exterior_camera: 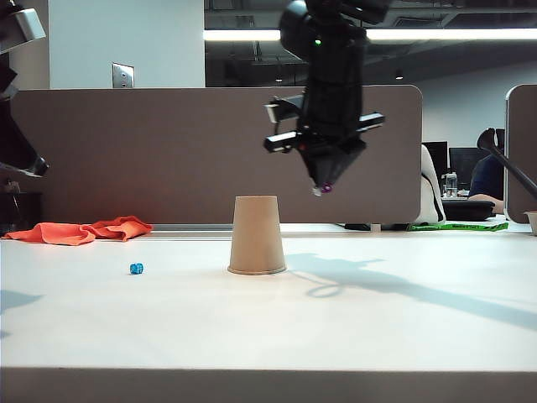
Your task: Throw the dice onto the paper cup, compare its value with the values of the other dice on the table, place the die with the higher value on the paper cup, and take no action if both dice have the same value.
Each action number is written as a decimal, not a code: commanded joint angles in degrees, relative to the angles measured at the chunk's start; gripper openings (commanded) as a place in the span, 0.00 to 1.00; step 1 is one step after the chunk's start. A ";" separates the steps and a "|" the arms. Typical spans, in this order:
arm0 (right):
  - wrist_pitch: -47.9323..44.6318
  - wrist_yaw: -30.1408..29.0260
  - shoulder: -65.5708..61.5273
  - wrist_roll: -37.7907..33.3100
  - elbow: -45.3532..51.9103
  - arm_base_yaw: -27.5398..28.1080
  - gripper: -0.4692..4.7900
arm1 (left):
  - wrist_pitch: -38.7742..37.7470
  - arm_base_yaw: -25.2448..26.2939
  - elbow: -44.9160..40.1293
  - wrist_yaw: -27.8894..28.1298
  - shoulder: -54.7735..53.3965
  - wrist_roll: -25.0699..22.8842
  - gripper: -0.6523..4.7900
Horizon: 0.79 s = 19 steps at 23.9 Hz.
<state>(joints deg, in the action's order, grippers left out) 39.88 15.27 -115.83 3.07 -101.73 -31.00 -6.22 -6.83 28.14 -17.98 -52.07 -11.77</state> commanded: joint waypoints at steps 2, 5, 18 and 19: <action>3.19 -3.10 0.42 -1.55 -0.11 1.99 0.18 | 0.74 0.02 0.22 -0.28 0.09 0.22 0.11; 3.15 -6.91 0.37 -3.15 -0.11 2.95 0.18 | 0.72 0.02 0.20 -0.31 0.09 0.22 0.11; 0.63 -7.65 0.33 -3.10 -0.09 3.56 0.30 | 0.68 0.02 0.22 -0.33 0.09 0.44 0.11; 0.63 -7.63 0.28 -3.10 -0.09 3.56 0.30 | 0.72 0.02 0.22 -0.31 0.09 1.36 0.11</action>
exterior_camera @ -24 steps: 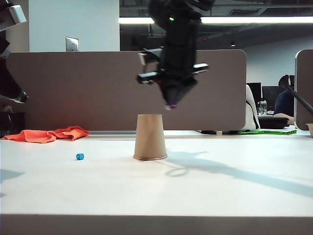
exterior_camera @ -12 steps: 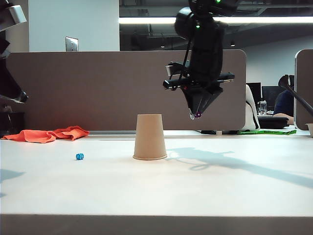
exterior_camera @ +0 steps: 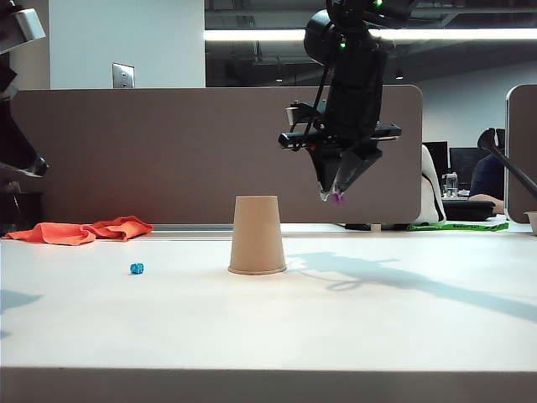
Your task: Throw the dice onto the paper cup, compare its value with the values of the other dice on the table, place the die with the higher value on the paper cup, and take no action if both dice have the same value.
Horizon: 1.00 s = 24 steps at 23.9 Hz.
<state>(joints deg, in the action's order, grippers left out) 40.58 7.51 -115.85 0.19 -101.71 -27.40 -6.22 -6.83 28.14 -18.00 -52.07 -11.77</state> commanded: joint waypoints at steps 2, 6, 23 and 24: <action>-0.09 0.11 0.28 -0.22 -0.11 -0.04 0.30 | 0.68 0.02 0.22 -0.28 0.09 1.51 0.11; -0.13 0.13 0.28 -0.22 -0.11 -0.04 0.30 | 0.70 0.02 0.22 -0.28 0.09 1.53 0.11; 1.49 4.98 0.28 -1.77 -0.11 3.32 0.09 | 0.72 0.02 0.22 -0.28 0.09 1.51 0.11; 1.86 4.81 0.28 -2.08 -0.11 3.58 0.09 | 0.70 0.02 0.22 -0.28 0.09 1.51 0.11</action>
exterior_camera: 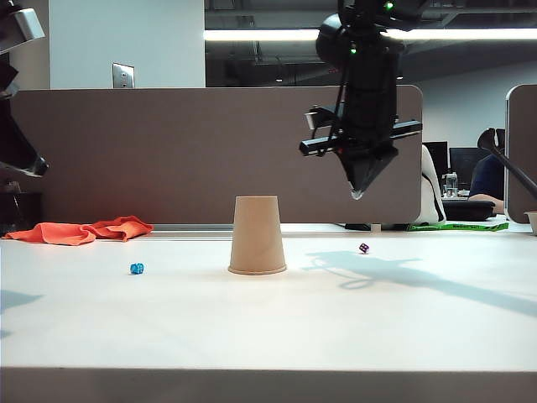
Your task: Throw the dice onto the paper cup, compare its value with the values of the other dice on the table, place the die with the higher value on the paper cup, and take no action if both dice have the same value.
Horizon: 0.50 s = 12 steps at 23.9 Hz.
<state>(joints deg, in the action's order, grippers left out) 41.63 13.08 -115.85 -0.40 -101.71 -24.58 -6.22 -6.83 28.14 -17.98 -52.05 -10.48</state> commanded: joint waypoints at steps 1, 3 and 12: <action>1.05 -0.98 0.28 -1.53 -0.11 1.14 0.09 | 0.72 0.02 0.22 -0.28 0.07 0.22 0.11; 1.79 -1.42 0.28 -1.53 -0.11 2.19 0.09 | 0.74 0.02 0.22 -0.31 0.07 0.22 0.11; 1.86 -2.91 0.28 -1.53 -0.11 5.44 0.09 | 0.74 0.02 0.22 -0.28 0.07 0.20 0.11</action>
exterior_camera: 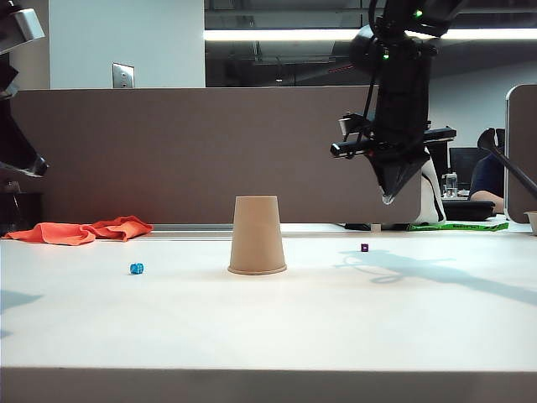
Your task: Throw the dice onto the paper cup, compare its value with the values of the other dice on the table, place the die with the higher value on the paper cup, and take no action if both dice have the same value.
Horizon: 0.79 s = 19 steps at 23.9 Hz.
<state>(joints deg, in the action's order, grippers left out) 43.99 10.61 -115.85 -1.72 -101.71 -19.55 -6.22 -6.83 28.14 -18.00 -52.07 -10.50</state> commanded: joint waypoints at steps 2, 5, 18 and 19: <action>-0.52 -0.46 0.28 -0.20 -0.11 0.42 0.09 | 0.76 0.02 0.22 -0.26 0.09 0.24 0.11; -0.63 -0.48 0.28 -0.20 -0.11 0.42 0.09 | 0.76 0.02 0.22 -0.26 0.09 0.22 0.11; -0.63 -1.92 0.31 1.97 -0.11 0.42 0.09 | 0.76 0.02 0.22 -0.26 0.09 0.22 0.11; -0.68 -1.92 0.33 1.97 -0.11 0.42 0.09 | 0.74 0.02 0.22 -0.24 0.09 0.22 0.11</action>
<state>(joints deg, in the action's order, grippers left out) 43.81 8.82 -115.85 0.10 -101.73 -19.09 -6.22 -6.83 28.14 -18.00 -52.07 -10.48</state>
